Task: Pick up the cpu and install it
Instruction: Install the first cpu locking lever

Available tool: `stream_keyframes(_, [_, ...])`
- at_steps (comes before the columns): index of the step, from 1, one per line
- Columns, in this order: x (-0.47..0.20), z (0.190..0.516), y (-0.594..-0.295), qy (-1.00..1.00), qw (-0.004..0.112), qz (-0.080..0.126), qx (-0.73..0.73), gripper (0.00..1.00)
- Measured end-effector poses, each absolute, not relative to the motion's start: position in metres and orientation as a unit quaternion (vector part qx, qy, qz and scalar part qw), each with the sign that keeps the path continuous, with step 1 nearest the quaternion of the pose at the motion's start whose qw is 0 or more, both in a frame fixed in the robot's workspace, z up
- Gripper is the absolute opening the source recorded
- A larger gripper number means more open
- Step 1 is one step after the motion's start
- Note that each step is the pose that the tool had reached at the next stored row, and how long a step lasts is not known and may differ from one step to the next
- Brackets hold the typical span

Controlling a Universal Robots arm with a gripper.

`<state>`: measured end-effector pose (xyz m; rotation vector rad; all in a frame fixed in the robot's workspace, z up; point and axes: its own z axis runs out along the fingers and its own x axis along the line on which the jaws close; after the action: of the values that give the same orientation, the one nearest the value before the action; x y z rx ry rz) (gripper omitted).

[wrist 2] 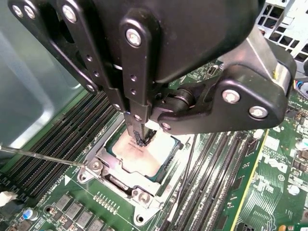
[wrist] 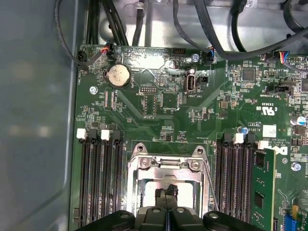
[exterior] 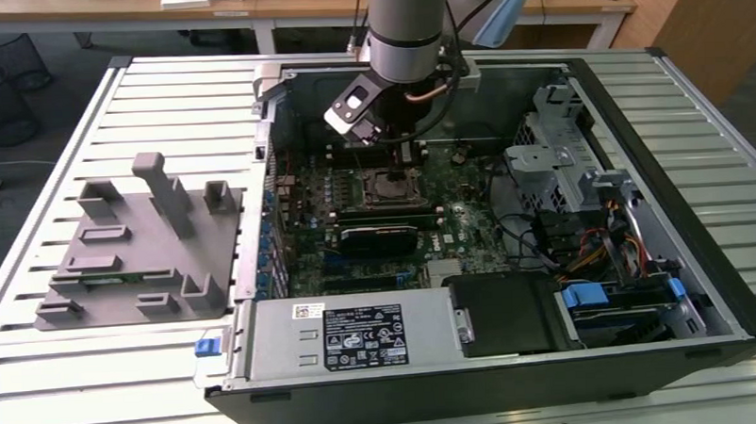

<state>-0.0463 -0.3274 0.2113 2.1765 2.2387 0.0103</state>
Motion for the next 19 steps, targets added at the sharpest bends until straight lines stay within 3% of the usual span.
stream_keyframes(19, [-0.0463, 0.2207, -0.3274, 0.717, 0.010, 0.003, 0.697, 0.11])
